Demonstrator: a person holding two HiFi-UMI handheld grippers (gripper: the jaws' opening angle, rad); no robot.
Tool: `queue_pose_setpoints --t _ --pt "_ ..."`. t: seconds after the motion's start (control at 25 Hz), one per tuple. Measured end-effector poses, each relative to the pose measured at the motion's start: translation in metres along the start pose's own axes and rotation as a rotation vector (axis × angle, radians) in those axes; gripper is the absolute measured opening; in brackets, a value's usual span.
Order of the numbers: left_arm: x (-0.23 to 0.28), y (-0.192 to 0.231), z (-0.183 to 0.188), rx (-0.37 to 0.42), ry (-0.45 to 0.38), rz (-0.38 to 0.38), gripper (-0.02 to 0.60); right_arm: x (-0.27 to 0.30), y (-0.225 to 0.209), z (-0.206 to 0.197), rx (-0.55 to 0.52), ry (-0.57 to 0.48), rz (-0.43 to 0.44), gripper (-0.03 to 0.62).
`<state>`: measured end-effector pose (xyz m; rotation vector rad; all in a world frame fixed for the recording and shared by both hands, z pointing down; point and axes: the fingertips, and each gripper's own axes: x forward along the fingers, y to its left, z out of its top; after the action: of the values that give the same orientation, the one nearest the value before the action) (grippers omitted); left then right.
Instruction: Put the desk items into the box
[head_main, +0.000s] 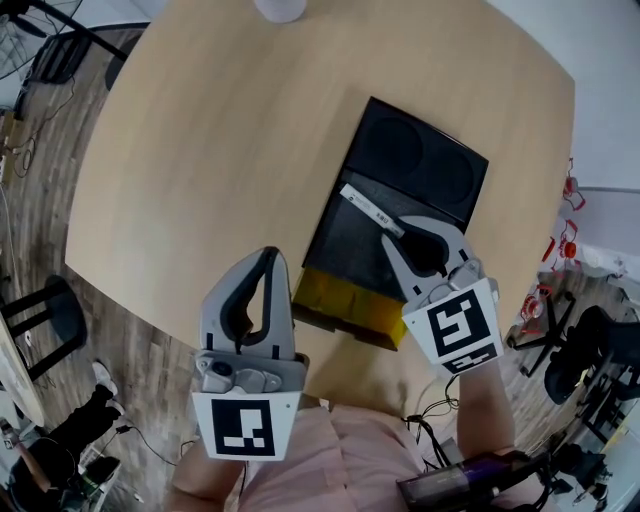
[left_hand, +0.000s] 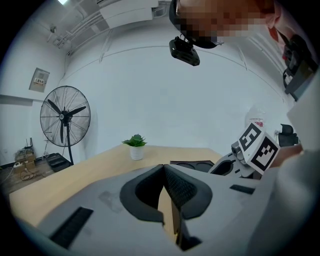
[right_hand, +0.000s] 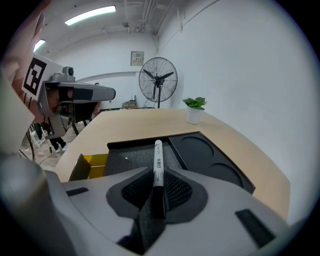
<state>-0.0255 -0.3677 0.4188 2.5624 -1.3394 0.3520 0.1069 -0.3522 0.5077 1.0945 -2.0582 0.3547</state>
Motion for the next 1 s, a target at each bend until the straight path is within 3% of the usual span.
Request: queue_pose_setpoints --t 0.32,0.68,1.0 --pt "-0.033 0.008 0.036 0.032 -0.087 0.011 0.011 -0.049 0.008 0.045 0.044 -0.123 -0.083 0.064" --pt "-0.093 -0.006 0.08 0.035 -0.215 -0.01 0.011 -0.132 0.034 0.099 -0.044 -0.275 -0.186 0.064" --pt "-0.134 -0.011 0.115 0.085 -0.32 -0.025 0.011 -0.176 0.069 0.118 -0.075 -0.333 -0.235 0.066"
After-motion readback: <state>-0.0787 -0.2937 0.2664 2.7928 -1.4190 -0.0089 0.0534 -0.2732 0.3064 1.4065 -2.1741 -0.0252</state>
